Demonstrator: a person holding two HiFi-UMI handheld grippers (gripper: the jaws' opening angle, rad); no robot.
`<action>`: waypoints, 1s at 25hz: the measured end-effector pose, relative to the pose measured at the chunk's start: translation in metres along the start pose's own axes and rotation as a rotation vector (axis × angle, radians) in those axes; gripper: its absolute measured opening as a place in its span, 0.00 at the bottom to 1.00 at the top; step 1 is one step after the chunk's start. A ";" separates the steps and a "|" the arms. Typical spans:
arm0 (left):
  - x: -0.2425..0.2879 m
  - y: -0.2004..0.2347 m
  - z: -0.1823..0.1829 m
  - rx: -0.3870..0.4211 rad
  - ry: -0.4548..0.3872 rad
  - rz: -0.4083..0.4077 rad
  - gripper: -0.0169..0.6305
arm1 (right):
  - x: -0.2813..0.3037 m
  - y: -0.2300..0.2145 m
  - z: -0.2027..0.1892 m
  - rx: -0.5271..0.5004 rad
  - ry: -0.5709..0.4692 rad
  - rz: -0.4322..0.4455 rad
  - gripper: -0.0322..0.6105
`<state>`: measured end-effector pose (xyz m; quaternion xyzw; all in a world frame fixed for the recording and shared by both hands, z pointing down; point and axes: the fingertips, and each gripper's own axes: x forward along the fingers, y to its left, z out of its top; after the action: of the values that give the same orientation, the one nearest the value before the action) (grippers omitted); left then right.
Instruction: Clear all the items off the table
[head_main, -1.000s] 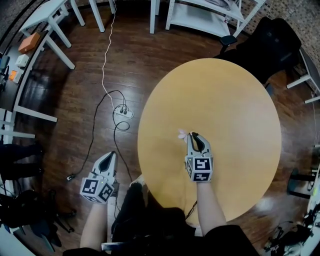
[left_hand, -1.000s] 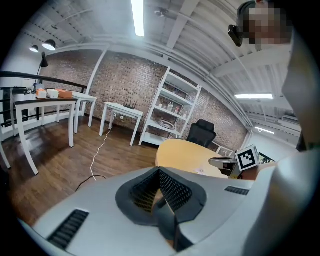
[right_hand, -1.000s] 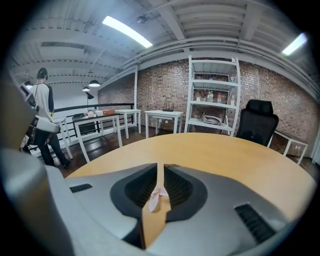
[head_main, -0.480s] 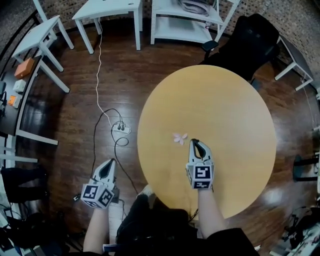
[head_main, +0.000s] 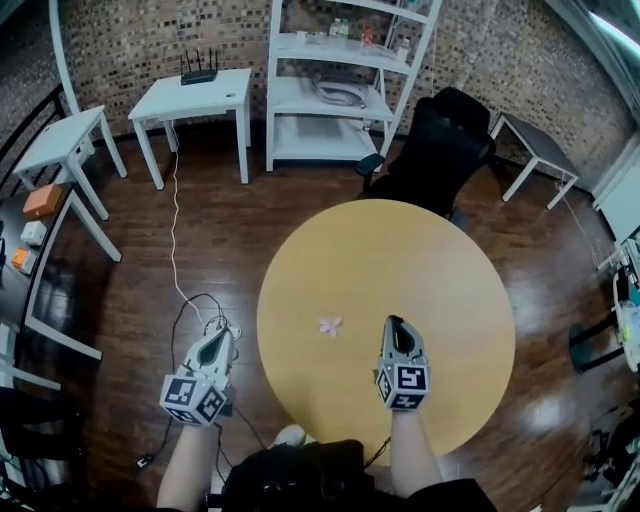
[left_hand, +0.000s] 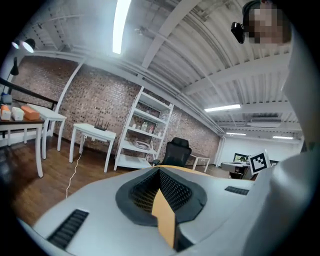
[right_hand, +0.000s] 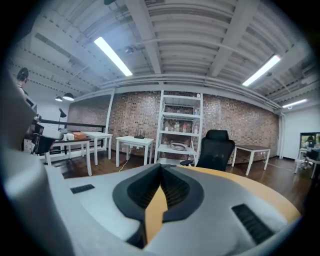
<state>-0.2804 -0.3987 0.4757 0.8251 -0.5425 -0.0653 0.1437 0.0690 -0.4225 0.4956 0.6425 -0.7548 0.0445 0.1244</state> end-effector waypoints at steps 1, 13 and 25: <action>0.004 -0.001 0.008 0.025 -0.013 0.005 0.03 | -0.005 -0.004 0.007 -0.002 -0.021 -0.015 0.06; 0.060 -0.081 0.019 0.046 -0.079 -0.205 0.03 | -0.086 -0.066 0.023 0.058 -0.168 -0.199 0.06; 0.105 -0.158 0.002 0.017 -0.088 -0.410 0.03 | -0.141 -0.130 0.011 0.053 -0.172 -0.349 0.06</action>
<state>-0.0998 -0.4361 0.4299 0.9158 -0.3694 -0.1246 0.0966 0.2151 -0.3121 0.4389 0.7682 -0.6382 -0.0131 0.0482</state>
